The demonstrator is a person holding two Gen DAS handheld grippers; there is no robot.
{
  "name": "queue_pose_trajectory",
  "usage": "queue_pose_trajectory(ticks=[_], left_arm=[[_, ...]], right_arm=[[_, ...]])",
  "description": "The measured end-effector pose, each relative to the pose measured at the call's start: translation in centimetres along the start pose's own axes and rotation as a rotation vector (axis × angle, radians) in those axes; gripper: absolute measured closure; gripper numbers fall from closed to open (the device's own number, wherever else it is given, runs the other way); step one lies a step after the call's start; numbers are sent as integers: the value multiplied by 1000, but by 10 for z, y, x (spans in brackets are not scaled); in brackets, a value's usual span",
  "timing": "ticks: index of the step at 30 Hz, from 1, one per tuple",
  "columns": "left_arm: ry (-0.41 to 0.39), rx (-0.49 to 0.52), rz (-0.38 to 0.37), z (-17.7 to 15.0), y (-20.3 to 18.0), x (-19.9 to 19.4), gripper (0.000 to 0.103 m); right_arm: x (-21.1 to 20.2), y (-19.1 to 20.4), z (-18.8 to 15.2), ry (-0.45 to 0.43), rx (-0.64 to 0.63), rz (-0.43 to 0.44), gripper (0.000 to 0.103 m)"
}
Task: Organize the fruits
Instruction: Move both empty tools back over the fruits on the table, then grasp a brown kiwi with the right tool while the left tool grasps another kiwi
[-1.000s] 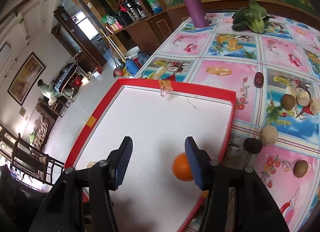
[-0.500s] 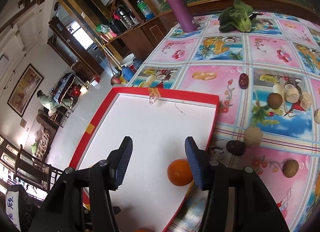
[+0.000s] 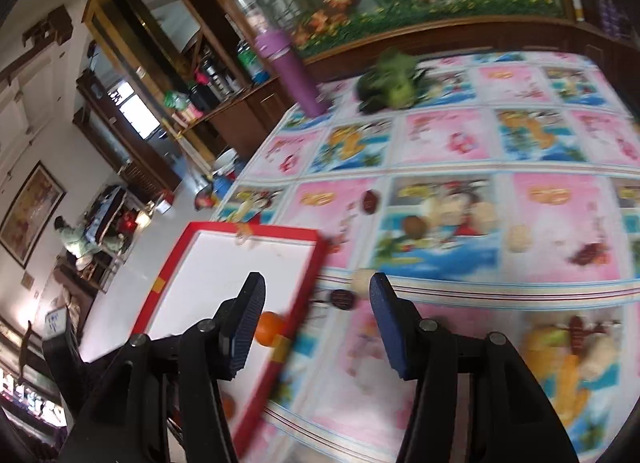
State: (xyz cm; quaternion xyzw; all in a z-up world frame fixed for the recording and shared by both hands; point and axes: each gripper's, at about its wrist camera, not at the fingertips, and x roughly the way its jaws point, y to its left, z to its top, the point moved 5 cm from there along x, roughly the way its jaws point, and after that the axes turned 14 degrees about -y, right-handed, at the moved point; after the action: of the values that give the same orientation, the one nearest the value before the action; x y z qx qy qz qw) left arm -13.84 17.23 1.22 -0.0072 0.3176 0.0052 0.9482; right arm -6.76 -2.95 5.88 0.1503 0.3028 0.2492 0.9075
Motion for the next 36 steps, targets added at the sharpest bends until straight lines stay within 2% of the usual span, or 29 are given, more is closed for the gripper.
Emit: queue_pose_trajectory(ticks=[5,10,12,15,18,21,23,25,26,29,36], left_arm=[[-67,35,-80,23,-25,-13,54],[-71,129,-252,21,-86,-29,54],[-58,182,-296,15,-110,-29,54],[-40,213,-335,7,-130,-29,54],[-29,224,-342,6,-140,-25,54],[-17,224,-342,10,-145,-15,54],[-7,228,-340,13,-150,-6,54],[16,229,-340,13,-155,4,54],[29,225,-346,14,-158,9,54],[58,209,-346,20,-165,25,54],[110,195,-346,36,-193,66,54]], right_arm=[[-61,-59,5,-41,-16,-159,49],[-114,-102,-22,-7,-16,-270,49],[-127,-106,-38,25,-37,-288,49],[-144,-98,-71,92,-112,-268,49],[-150,-85,-99,143,-173,-230,49],[-143,-82,-121,172,-246,-263,50],[-135,-83,-128,185,-246,-253,64],[-128,-86,-133,192,-245,-263,68],[-126,-87,-134,187,-250,-270,74],[-126,-91,-134,170,-255,-274,82],[-128,-105,-128,119,-182,-243,83]])
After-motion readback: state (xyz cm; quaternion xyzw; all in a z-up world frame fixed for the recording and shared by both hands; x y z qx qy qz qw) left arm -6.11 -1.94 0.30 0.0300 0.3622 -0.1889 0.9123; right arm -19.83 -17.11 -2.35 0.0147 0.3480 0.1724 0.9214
